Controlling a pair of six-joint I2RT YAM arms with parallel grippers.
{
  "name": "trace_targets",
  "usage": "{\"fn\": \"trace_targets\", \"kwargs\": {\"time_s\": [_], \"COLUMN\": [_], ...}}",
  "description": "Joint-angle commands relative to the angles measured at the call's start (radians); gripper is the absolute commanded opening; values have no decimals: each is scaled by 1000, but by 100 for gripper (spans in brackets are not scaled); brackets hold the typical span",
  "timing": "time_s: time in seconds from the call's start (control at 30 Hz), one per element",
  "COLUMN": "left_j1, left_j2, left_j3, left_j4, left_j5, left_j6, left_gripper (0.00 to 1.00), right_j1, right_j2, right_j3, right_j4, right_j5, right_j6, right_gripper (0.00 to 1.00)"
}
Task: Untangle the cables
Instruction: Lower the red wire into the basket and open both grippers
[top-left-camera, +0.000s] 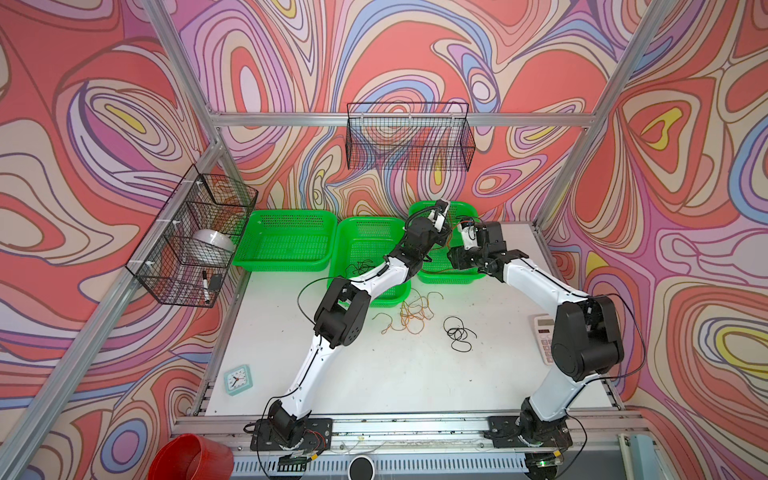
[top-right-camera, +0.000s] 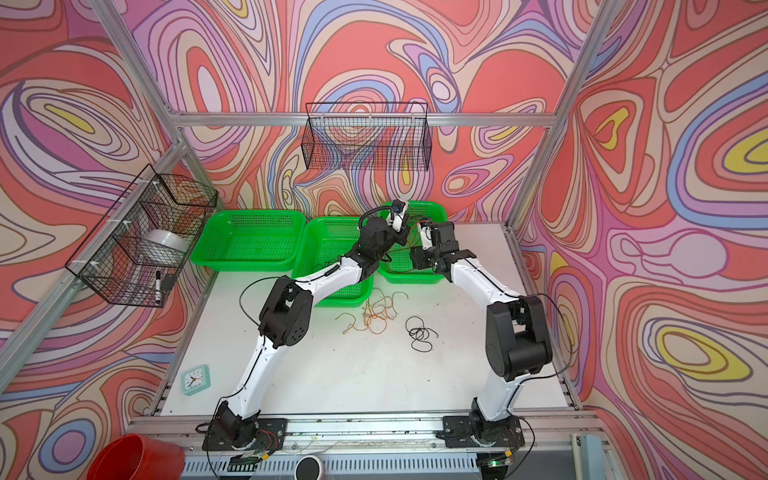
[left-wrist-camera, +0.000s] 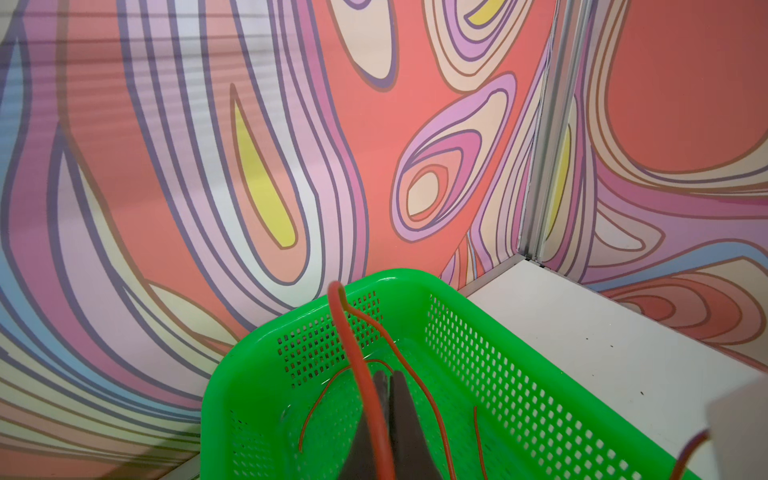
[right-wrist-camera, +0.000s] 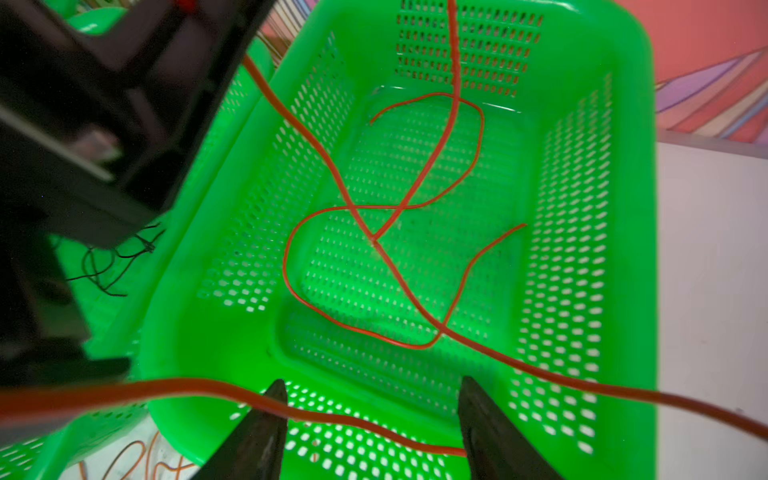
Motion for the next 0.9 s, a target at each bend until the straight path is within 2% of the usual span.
{"fn": "trace_targets", "kwargs": {"time_s": [0.0, 0.07, 0.13, 0.17, 0.2, 0.27, 0.33, 0.37, 0.5, 0.6, 0.73, 0.87], "left_j1": [15, 16, 15, 17, 19, 20, 19, 19, 20, 22, 35, 38], "left_j2": [29, 21, 14, 11, 6, -14, -45, -63, -123, -161, -221, -290], "left_j3": [33, 25, 12, 10, 6, -7, -37, -57, -92, -107, -171, -277], "left_j4": [-48, -72, -81, -93, -107, -127, -128, -129, -200, -259, -268, -211], "left_j5": [33, 71, 50, 35, 35, 61, 100, 116, 148, 156, 202, 312], "left_j6": [-44, -38, -45, -42, -36, -27, -21, -15, 13, 29, -24, -52], "left_gripper": [0, 0, 1, 13, 31, 61, 77, 82, 85, 86, 84, 83], "right_j1": [-11, -13, -15, -14, -16, -25, -27, -27, -28, -28, -27, -26], "right_j2": [16, 3, 7, 15, 39, 90, 123, 138, 223, 302, 322, 352], "right_j3": [14, 14, 36, 47, 62, 106, 146, 167, 297, 405, 451, 506], "right_j4": [-126, -137, -170, -180, -191, -221, -247, -268, -413, -533, -554, -590], "right_j5": [105, 142, 208, 245, 265, 274, 247, 232, 252, 327, 392, 435], "right_j6": [-5, -3, -13, -19, -38, -61, -95, -110, -163, -182, -180, -197], "right_gripper": [68, 68, 71, 74, 75, 75, 75, 75, 76, 76, 76, 76]}}
